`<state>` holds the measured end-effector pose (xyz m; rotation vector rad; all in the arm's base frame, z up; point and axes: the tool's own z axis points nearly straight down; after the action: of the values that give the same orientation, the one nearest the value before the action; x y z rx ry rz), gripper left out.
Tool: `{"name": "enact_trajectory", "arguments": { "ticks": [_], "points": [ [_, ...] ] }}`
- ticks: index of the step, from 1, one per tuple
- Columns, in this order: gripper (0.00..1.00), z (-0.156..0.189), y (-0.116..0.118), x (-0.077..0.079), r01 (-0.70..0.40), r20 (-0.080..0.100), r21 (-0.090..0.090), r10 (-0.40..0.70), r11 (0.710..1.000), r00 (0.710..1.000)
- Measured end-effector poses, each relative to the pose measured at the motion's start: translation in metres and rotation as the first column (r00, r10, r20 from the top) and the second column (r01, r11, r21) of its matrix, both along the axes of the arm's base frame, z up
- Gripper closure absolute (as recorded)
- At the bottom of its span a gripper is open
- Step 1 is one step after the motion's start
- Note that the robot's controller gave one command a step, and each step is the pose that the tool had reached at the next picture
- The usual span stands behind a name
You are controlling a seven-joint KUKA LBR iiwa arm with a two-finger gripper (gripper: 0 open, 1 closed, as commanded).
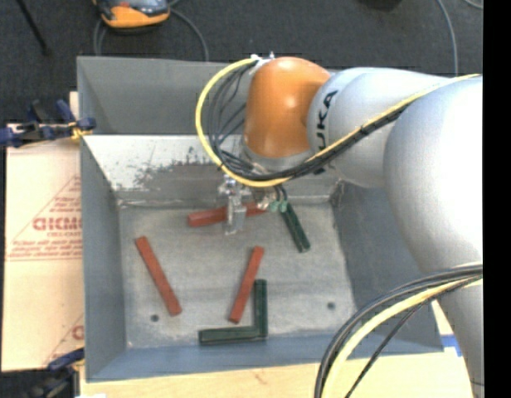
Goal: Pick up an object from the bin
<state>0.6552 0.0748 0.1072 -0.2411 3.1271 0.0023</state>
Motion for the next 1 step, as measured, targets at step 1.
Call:
{"name": "enact_trajectory", "arguments": {
  "ticks": [1],
  "points": [
    [1.00, 0.0117, -0.0001, -0.0001, 0.000, -0.001, 0.000, 0.000, 1.000, 1.000]
  ]
}}
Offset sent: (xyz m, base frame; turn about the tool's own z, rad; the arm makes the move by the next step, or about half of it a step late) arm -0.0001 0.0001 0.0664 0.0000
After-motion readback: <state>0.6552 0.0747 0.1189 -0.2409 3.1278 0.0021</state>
